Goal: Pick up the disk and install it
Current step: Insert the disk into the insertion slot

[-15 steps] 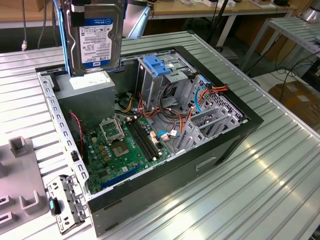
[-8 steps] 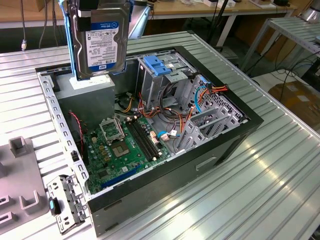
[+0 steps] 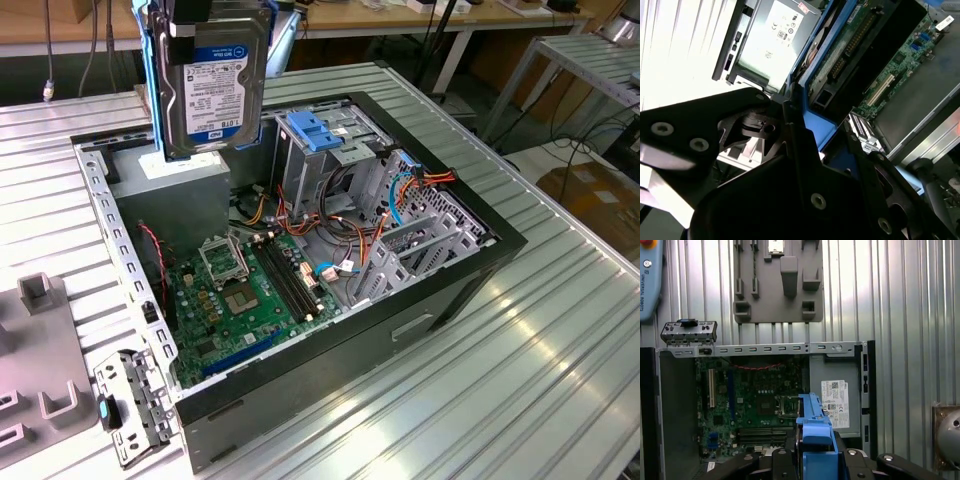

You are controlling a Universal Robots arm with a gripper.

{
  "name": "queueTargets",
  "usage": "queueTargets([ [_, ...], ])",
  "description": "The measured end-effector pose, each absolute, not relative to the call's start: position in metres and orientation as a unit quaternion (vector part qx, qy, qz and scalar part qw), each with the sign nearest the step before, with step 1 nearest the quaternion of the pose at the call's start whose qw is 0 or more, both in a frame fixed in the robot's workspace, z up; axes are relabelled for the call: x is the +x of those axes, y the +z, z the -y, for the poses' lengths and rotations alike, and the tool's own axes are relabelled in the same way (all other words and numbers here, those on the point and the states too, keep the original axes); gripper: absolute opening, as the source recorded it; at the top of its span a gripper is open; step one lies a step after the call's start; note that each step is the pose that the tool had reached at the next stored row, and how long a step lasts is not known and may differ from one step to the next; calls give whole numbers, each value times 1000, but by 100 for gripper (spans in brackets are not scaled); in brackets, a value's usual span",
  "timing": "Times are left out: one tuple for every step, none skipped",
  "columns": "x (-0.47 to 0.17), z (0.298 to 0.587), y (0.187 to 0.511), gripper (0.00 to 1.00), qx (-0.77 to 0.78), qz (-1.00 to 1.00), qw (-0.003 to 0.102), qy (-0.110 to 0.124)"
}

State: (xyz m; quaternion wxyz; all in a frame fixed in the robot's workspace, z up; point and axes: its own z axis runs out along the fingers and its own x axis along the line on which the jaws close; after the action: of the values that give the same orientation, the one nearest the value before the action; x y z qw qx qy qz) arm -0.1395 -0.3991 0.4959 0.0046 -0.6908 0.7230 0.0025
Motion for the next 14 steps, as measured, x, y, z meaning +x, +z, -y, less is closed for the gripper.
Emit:
queueTargets([
  [-138, 399, 496, 37, -691, -723, 5, 3],
  [-138, 399, 496, 37, -691, -723, 5, 3],
  [-138, 399, 496, 37, -691, -723, 5, 3],
  [-138, 399, 496, 37, -691, -723, 5, 3],
  [-138, 400, 496, 37, -691, -723, 5, 3],
  [-138, 400, 496, 37, -691, -723, 5, 3],
  [-138, 400, 496, 37, -691, -723, 5, 3],
  [-138, 400, 496, 37, -691, -723, 5, 3],
  [-138, 401, 496, 37, -691, -723, 5, 3],
  [-138, 401, 496, 37, -691, -723, 5, 2],
  [-138, 401, 496, 37, -691, -723, 5, 2],
  [-138, 401, 496, 37, -691, -723, 5, 3],
  [-138, 401, 496, 37, -691, -723, 5, 3],
  [-138, 402, 496, 37, -691, -723, 5, 3],
])
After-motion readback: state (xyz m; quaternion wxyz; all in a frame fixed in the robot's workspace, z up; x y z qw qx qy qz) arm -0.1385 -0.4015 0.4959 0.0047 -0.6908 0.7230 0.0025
